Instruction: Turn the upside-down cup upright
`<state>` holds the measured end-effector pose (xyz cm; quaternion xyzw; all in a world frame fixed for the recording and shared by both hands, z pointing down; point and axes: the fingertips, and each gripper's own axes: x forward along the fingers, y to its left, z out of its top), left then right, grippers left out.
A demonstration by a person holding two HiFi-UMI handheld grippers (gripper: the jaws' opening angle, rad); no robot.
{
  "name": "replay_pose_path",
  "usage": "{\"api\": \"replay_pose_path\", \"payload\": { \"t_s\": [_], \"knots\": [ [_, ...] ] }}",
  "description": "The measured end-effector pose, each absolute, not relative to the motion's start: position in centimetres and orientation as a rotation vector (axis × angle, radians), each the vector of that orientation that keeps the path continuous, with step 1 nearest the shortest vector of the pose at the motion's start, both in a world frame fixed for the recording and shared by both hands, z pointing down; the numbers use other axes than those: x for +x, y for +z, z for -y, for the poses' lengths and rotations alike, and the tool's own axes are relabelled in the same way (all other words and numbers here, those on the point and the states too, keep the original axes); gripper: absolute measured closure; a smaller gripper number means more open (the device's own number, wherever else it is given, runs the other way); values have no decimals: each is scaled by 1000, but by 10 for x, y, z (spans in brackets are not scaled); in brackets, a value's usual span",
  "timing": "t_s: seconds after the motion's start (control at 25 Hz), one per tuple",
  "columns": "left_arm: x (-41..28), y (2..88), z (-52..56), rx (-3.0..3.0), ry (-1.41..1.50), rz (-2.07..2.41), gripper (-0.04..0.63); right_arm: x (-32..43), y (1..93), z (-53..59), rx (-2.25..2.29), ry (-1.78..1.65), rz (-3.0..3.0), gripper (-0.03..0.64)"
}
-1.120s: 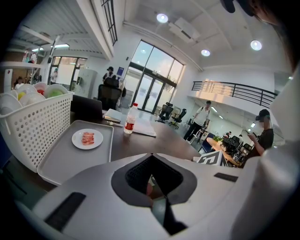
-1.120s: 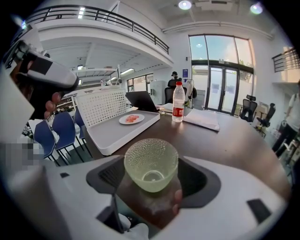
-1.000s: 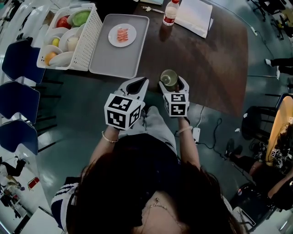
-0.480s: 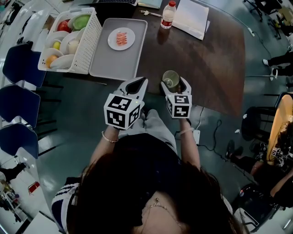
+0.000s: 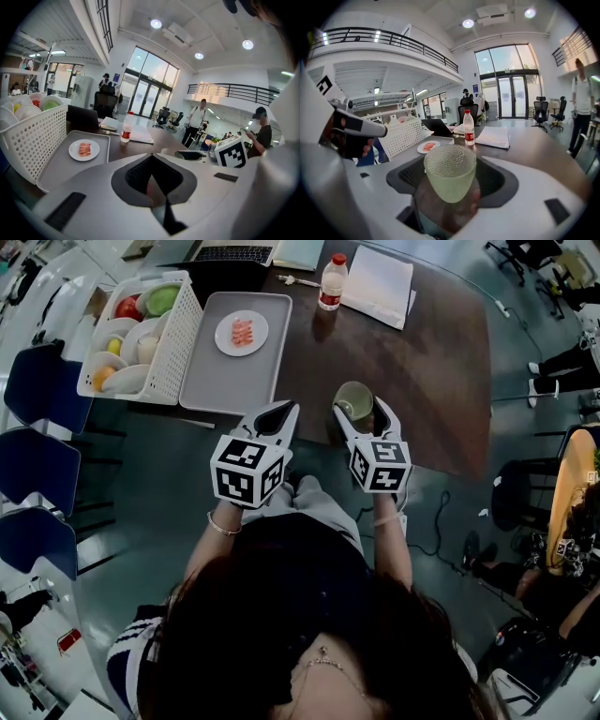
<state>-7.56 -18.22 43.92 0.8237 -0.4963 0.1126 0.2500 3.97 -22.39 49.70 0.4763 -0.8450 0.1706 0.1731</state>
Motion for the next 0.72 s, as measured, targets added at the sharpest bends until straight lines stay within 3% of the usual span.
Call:
{"api": "replay_pose_path", "payload": {
  "t_s": [0.72],
  "knots": [
    [-64,426,194,2309,290,1320,594,61,391,214,1546,536,2666,273]
  ]
}}
